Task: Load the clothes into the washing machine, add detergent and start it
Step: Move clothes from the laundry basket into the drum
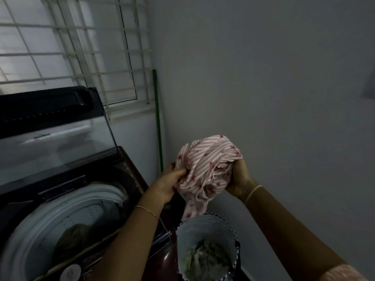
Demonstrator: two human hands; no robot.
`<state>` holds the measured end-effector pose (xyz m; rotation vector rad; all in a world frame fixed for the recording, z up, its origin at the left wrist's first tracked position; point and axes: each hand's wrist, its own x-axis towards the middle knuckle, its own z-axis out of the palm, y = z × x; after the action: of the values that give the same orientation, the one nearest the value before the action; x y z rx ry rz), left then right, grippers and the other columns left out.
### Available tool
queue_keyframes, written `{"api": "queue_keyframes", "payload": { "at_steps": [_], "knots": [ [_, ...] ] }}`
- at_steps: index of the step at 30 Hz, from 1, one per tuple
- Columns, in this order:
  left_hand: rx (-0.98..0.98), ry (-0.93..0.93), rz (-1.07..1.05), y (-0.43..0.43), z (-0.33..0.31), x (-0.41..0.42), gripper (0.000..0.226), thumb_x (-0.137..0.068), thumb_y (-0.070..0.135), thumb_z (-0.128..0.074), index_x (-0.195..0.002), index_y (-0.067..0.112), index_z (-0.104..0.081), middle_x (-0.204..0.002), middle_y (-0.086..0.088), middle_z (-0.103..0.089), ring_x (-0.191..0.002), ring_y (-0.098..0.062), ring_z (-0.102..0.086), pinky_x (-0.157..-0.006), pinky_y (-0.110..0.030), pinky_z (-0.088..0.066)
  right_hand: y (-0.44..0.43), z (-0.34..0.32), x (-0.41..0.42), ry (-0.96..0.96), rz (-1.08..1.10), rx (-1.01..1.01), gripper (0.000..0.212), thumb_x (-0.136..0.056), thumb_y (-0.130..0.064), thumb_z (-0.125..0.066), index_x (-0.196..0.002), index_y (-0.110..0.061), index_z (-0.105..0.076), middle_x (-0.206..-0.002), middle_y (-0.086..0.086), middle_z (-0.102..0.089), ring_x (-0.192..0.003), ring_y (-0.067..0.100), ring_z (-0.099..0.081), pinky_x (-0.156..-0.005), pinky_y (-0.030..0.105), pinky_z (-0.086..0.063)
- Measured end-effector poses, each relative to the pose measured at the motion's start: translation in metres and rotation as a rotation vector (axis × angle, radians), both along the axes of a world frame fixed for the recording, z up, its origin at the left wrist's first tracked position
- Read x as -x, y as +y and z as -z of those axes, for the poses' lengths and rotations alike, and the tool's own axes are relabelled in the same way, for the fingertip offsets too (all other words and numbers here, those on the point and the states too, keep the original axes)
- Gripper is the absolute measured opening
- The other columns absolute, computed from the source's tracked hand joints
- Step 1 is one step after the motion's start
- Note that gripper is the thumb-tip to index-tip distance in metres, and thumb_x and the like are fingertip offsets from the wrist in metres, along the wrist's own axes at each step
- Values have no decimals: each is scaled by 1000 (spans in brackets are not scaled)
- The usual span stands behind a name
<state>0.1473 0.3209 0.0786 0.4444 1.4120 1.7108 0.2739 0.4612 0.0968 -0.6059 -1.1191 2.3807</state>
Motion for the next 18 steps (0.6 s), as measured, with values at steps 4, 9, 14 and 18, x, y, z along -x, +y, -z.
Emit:
{"api": "queue_keyframes", "payload": {
  "at_steps": [4,9,14,18],
  "knots": [
    [-74,30,113,-5,3,2,38,-79,-1,-68,-111,20,-66,-108,-7,-71,-96,-23,-68,-83,-32,-56,-1,-13,8,10,-27,8,57,-97,-51,-28,-114,-8,-62,-115,9,-66,-106,27,-60,-89,39,-48],
    [6,50,205,1,2,-5,18,-67,6,-78,-82,18,-78,-91,-5,-73,-85,-18,-67,-92,-35,-48,-7,-28,26,9,-96,31,62,-94,-56,-33,-115,-4,-62,-115,16,-67,-112,30,-58,-91,44,-46],
    [-48,19,44,11,1,-3,44,-53,22,-80,-96,15,-73,-88,-4,-75,-80,-18,-71,-83,-33,-54,-5,-37,36,-10,-119,-50,56,-97,-52,-31,-106,-8,-64,-99,10,-73,-103,24,-63,-89,38,-50],
    [-152,-27,-42,15,-6,-1,23,-73,8,-71,-96,8,-71,-83,-6,-75,-75,-19,-71,-76,-31,-56,-2,-31,36,-122,-99,-297,43,-100,-39,-30,-116,-13,-62,-103,4,-71,-82,10,-66,-71,25,-54]
  ]
}}
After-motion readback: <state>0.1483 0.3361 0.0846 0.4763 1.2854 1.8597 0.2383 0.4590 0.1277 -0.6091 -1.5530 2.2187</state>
